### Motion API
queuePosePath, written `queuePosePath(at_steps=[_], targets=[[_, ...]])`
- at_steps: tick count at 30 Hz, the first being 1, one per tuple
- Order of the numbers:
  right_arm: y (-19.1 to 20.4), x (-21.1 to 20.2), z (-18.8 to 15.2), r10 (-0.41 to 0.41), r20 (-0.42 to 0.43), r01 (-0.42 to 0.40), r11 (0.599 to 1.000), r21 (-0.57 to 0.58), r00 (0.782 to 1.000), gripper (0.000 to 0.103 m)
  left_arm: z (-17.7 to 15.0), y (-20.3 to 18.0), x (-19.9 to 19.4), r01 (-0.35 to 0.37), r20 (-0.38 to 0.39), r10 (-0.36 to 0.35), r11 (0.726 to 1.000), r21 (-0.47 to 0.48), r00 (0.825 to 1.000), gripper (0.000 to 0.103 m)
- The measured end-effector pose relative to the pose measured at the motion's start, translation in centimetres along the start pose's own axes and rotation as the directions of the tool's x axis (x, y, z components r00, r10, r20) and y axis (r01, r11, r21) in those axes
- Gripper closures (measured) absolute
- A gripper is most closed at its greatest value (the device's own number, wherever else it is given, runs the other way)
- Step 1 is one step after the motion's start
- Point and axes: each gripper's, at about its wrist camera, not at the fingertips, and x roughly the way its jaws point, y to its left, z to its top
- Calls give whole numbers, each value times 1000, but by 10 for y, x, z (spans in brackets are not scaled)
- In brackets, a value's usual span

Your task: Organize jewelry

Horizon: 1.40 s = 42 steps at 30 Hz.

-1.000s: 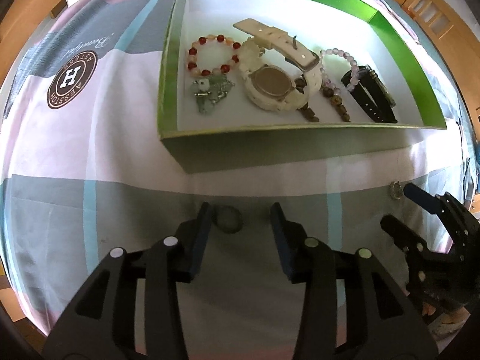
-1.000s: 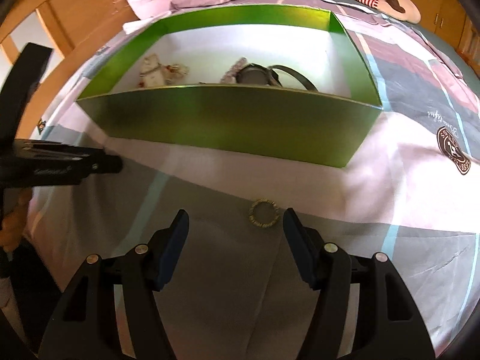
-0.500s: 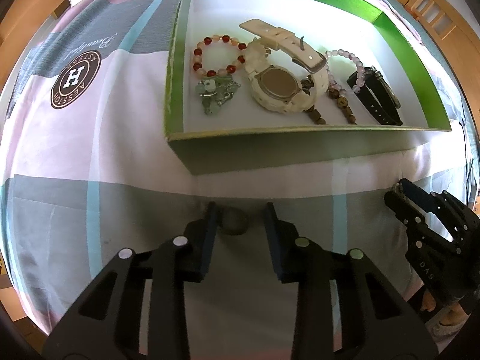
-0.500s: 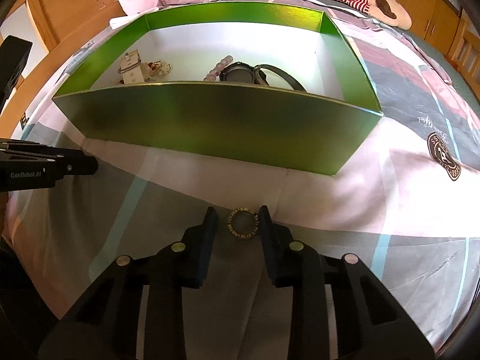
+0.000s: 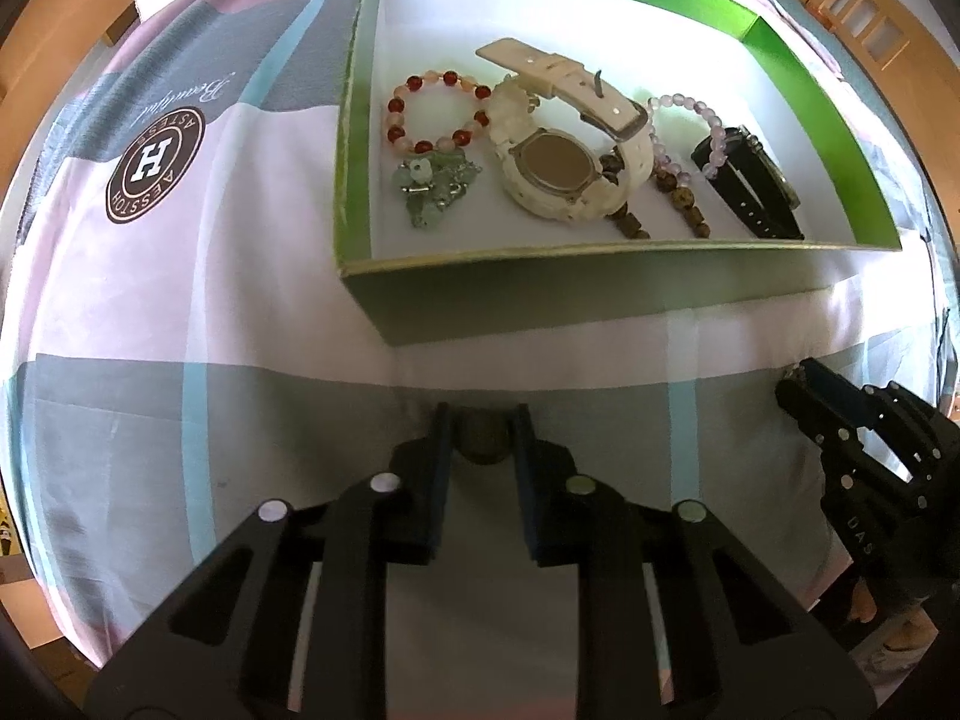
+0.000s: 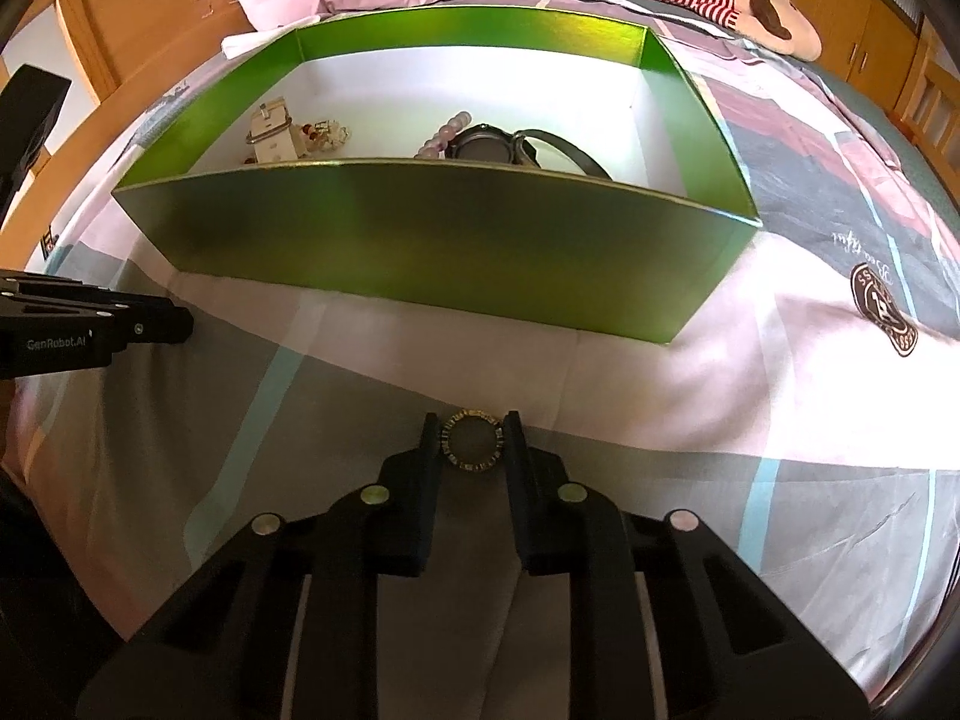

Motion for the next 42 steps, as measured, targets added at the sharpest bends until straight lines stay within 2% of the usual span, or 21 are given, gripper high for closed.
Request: queuePosePath(at_steps=[7, 14, 29, 33, 35, 42], targets=[[2, -17, 5, -2, 28, 2, 1000, -20, 1000, 82, 1, -8, -18, 36, 46, -38, 999, 29, 998, 83], [3, -9, 2, 6, 4, -6, 1000, -16, 1000, 82, 1, -17, -19, -11, 62, 9, 999, 47, 998, 83], [7, -3, 1, 15, -10, -15, 1000, -19, 1000, 82, -4, -33, -8, -46, 65, 41, 996, 74, 997, 83], [7, 2, -3, 10, -23, -11, 1000, -17, 1000, 82, -6, -50, 4, -72, 49, 67, 991, 110, 997, 83], [8, 0, -4, 9, -28, -9, 1000, -17, 1000, 82, -9, -63, 6, -94, 66, 85, 985, 144, 994, 83], [21, -2, -6, 28, -45, -30, 998, -48, 999, 82, -20, -97, 8, -62, 71, 46, 970, 234, 996, 83]])
